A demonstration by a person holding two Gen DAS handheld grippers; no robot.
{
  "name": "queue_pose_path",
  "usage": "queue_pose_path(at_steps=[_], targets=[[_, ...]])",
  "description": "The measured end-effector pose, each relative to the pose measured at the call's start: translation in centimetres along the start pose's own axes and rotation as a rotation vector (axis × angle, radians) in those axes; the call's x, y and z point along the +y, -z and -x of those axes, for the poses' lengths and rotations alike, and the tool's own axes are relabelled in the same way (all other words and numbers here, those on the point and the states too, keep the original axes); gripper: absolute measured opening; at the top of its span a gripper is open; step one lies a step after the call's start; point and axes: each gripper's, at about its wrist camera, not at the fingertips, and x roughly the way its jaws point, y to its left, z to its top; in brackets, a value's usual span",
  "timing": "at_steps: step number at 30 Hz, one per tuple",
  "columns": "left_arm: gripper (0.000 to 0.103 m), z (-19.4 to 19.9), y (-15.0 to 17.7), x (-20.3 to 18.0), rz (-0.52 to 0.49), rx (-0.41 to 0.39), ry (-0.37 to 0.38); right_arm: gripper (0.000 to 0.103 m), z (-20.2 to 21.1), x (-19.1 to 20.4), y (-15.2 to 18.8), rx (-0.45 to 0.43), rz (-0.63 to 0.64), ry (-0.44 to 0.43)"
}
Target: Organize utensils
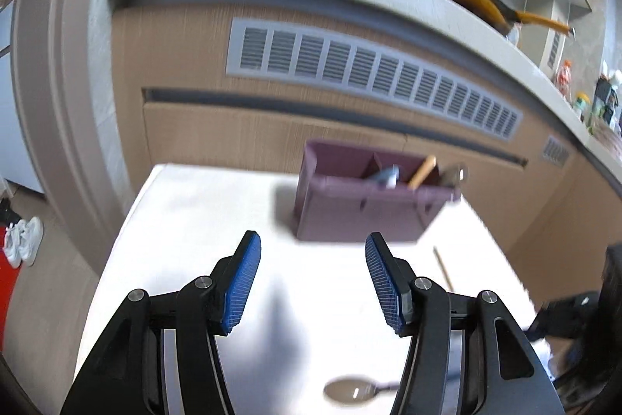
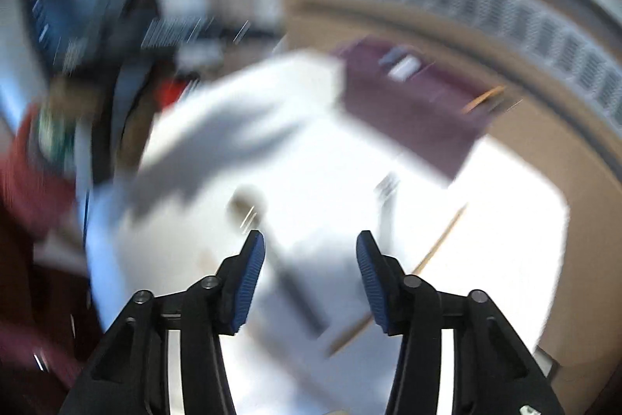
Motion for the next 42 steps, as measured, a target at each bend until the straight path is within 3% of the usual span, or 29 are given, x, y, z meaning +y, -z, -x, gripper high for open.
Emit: queue_pose_path(at_steps=[4,9,14,18,24,28,32,35,40,41,42], targets=[[0.057,0.3,2.4,0.0,-0.043,0.072,0.019,0.035,-2.4,2.3,2.4,0.105,0.033,-0.097],[0.057,-0.8,4.1,-0.4,-0.077,0.15,0.042,0.034,-4.5,1.2,2.6,0.161,0.072,0.012],[0.057,-2.1,4.4,-0.6,-0.057,0.187,0.051,0.033,-5.0,-2.7,1.6,0.104,-0.015,0.184],[0.057,-2.6,4.8,-0.9,-0.048,0.217,0.07,0.031,-6.0,-6.7,0.3,0.052,-0.198,0.175],[0.057,-3.3,5.6,-1.3,-0.051,0.266,0.081,0.031,-7.5,-8.1,-1.9,0.006,-0.247,0.215],[0.057,-4.6,5.6,-1.5,-0.002,0.304,0.126,0.034,-7.6,-7.7,-1.8,0.025,-0.275,0.18],[0.057,-6.7,5.7,-2.0,0.082,0.371,0.21,0.038,-6.0,-7.2,0.0,0.062,-0.321,0.062],[0.057,-7.8,5.6,-2.5,0.094,0.382,0.187,0.036,-4.5,-6.5,0.5,0.042,-0.319,-0.026],[0.057,-7.2,5.1,-2.3,0.075,0.329,0.088,0.036,-3.9,-9.2,-1.6,-0.092,-0.348,0.137],[0.057,-7.0,5.3,-1.9,0.091,0.341,0.09,0.028,-4.5,-10.0,-2.5,-0.108,-0.345,0.198],[0.057,-6.9,5.4,-1.5,0.104,0.35,0.095,0.012,-5.4,-10.6,-3.4,-0.096,-0.333,0.25]])
